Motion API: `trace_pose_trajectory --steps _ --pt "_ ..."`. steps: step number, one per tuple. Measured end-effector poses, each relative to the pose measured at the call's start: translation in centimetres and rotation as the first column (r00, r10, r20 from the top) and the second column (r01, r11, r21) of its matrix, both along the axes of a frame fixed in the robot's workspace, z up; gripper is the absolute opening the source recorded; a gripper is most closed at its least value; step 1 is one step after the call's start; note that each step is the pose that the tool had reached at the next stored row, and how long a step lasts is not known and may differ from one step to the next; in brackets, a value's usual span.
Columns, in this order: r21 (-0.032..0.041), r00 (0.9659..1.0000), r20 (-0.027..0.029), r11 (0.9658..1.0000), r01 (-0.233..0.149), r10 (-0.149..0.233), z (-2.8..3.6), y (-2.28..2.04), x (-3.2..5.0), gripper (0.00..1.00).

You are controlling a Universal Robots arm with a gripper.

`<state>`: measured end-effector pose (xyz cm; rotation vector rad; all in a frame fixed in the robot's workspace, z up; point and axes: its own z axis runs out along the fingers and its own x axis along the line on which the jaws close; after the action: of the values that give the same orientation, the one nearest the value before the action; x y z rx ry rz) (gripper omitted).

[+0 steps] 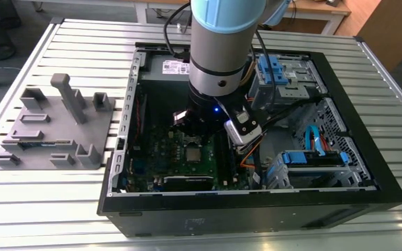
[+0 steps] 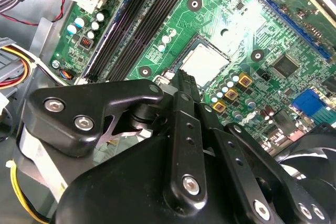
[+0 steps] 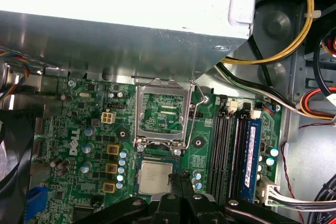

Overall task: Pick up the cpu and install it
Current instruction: 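Close the cpu cover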

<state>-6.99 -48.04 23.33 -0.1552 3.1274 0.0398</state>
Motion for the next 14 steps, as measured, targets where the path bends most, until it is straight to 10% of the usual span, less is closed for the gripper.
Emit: trace_pose_trajectory --steps 14 --pt "0.0000 0.9999 0.0000 0.9999 -0.016 0.016 -0.19 0.37 0.60 0.11"
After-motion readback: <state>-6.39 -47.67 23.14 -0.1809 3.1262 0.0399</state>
